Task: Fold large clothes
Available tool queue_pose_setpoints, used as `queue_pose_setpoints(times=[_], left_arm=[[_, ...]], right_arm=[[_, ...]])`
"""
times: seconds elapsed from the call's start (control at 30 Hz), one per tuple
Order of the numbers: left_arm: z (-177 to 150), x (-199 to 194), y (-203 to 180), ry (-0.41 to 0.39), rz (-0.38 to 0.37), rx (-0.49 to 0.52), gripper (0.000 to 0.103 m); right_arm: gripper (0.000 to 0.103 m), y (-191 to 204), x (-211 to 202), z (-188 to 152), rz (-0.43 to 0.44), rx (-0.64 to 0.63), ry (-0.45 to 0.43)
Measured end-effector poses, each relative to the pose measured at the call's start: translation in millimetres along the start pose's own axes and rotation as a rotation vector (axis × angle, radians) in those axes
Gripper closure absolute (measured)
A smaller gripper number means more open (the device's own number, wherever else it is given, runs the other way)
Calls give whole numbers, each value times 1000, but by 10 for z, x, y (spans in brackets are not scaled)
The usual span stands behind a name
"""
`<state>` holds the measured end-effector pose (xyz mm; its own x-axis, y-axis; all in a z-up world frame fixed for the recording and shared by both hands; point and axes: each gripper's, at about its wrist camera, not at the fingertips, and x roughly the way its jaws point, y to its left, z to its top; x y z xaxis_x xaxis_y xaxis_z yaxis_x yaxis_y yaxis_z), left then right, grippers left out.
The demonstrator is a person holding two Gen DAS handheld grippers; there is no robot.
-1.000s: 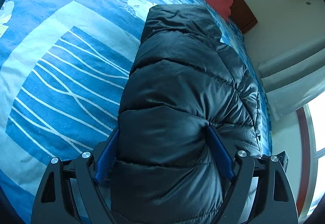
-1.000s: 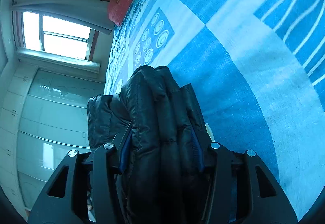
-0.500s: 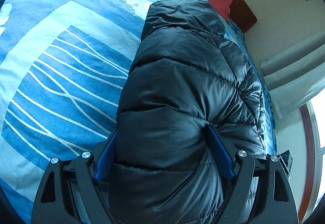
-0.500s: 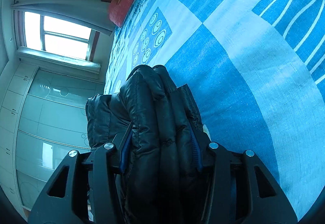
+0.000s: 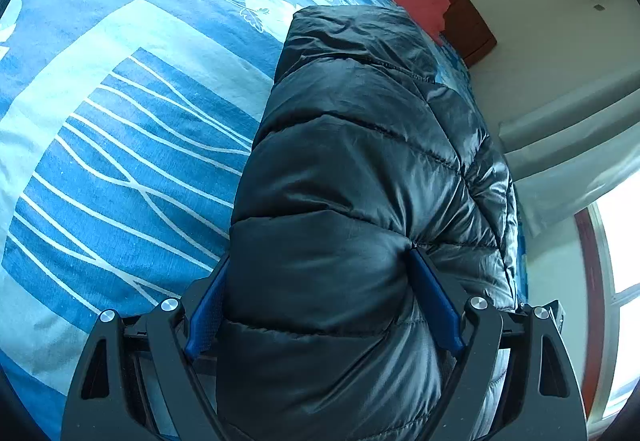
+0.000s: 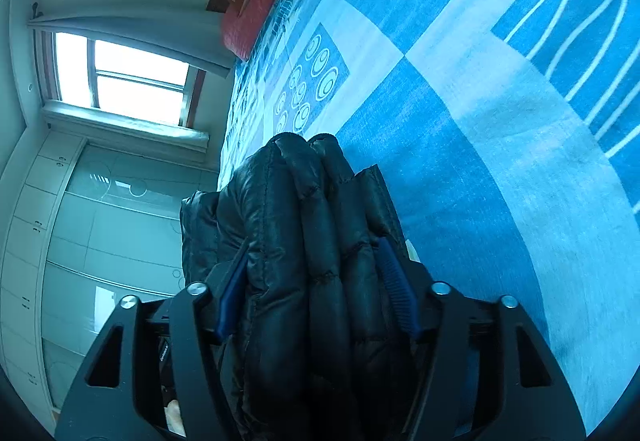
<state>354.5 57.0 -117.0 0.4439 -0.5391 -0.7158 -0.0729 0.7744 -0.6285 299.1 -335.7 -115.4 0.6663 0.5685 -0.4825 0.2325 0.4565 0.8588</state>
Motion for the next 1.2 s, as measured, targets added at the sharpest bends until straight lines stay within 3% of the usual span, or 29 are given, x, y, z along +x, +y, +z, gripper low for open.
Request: queue_pose_setpoints(times=[0.5, 0.7, 1.0, 1.2], left_arm=[[-44, -216, 147, -22, -64, -59, 19], [-85, -347, 93, -28, -37, -22, 19], [-241, -539, 36, -48, -18, -3, 19], [-414, -690, -71, -59, 11, 53, 19]], right_arm=[[32, -83, -271, -17, 14, 30, -42], [31, 80, -396, -94, -67, -43, -86], [31, -75, -694, -199, -49, 32, -159], [32, 24, -820, -442, -65, -16, -161]])
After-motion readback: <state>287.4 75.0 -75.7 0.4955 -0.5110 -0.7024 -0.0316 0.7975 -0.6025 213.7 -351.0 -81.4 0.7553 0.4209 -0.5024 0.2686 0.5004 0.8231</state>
